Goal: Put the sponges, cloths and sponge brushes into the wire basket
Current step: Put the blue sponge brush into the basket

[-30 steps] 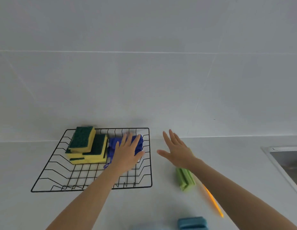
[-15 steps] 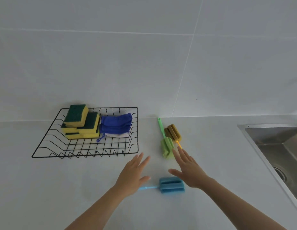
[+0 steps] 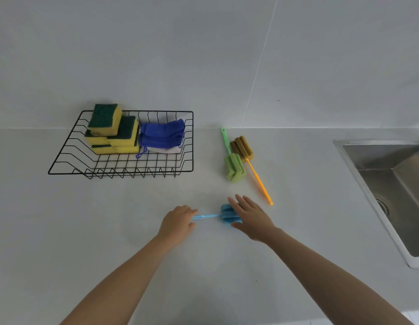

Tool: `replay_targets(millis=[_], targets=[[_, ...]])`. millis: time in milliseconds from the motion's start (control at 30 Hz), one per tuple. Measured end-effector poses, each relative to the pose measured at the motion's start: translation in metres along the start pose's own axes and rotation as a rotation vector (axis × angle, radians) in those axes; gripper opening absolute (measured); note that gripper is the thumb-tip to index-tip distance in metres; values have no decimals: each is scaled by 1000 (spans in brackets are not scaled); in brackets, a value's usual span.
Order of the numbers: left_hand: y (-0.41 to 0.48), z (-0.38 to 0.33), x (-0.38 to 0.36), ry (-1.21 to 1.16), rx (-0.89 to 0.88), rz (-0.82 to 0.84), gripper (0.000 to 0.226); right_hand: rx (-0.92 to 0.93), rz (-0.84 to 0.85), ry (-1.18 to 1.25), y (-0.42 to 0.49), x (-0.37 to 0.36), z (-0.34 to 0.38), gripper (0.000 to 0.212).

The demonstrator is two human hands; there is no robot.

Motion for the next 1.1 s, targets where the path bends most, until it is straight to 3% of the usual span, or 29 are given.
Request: replay_targets(millis=[333, 667, 867, 1100], targets=[[-1, 9, 30, 47, -25, -94, 27, 39, -88, 3, 13, 35, 14, 52], [3, 69, 167, 154, -22, -451, 30, 164, -354, -40, 71, 146, 95, 48], [28, 128, 191, 235, 72, -380, 29, 144, -303, -27, 134, 151, 136, 48], [62, 180, 170, 98, 133, -214, 23, 98, -114, -13, 183, 125, 159, 50]])
Point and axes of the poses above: each hand's wrist, its own y-axis towards the middle knuckle, its own x-axis out of the back of the hand, z = x × y, the point moved 4 cm from there along y, towards the middle knuckle, and after that the axes turned 1 degree about x, right-handed, at the moved point
